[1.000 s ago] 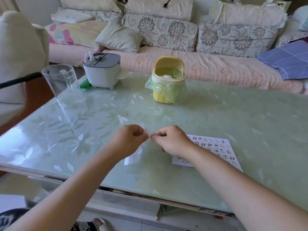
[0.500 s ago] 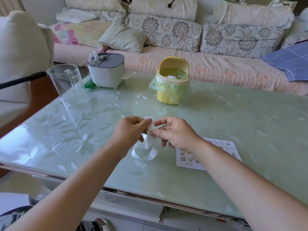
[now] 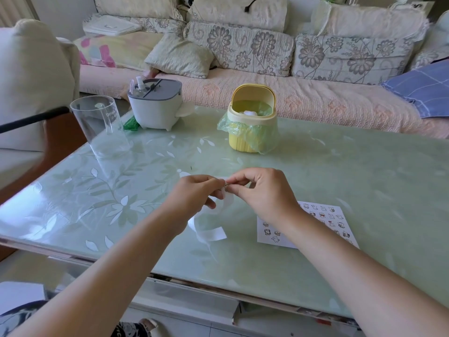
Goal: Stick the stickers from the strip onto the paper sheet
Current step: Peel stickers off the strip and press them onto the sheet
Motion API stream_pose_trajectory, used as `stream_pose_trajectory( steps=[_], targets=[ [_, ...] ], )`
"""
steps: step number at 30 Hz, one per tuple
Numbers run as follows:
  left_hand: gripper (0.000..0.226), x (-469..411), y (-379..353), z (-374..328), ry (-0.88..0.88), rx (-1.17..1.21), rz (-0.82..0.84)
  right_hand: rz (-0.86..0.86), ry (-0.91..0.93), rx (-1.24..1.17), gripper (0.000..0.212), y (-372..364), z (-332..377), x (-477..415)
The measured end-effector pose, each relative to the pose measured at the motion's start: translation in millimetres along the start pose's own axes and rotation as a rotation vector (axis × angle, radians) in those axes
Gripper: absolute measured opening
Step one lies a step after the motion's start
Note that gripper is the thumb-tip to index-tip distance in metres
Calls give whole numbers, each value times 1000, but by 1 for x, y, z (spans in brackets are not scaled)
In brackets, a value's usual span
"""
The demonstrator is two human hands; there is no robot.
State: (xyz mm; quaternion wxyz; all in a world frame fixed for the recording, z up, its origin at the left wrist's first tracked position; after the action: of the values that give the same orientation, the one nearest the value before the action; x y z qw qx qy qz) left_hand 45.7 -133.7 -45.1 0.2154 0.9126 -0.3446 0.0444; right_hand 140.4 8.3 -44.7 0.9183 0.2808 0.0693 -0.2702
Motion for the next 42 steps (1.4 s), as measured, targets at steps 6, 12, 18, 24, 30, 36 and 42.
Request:
stream_pose_trajectory(
  steps=[6, 12, 18, 24, 30, 36, 42],
  targets=[
    [20, -1, -3, 0, 62, -9, 24, 45, 56, 115, 6, -1, 2, 2],
    [20, 1, -2, -1, 56, -40, 4, 46, 58, 164, 6, 0, 4, 2],
    [19, 0, -3, -1, 61, -38, 19, 55, 47, 177, 6, 1, 5, 2],
    [19, -3, -7, 3, 90, 19, -35, 68, 113, 206, 10, -5, -2, 0],
    [22, -17, -13, 12, 81, -165, -107, 84, -58, 41, 17, 5, -7, 1],
    [33, -12, -30, 3, -138, -838, -266, 68, -221, -138, 18, 32, -17, 8],
    [27, -8, -53, -8, -485, -838, -339, 73, -435, -39, 9, 62, -35, 26]
  ],
)
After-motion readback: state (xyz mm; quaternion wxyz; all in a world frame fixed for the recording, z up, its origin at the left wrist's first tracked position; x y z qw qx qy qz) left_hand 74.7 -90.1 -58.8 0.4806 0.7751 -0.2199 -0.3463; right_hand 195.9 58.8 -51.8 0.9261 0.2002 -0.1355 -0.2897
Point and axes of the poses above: each hand's wrist, its own x-axis away from the middle knuckle, its own y-axis out of the back of the hand, z = x × y, the point moved 3 cm from there along -x, towards the middle knuckle, and after that the axes turned 7 degrees about -x, right-handed, at the moved point
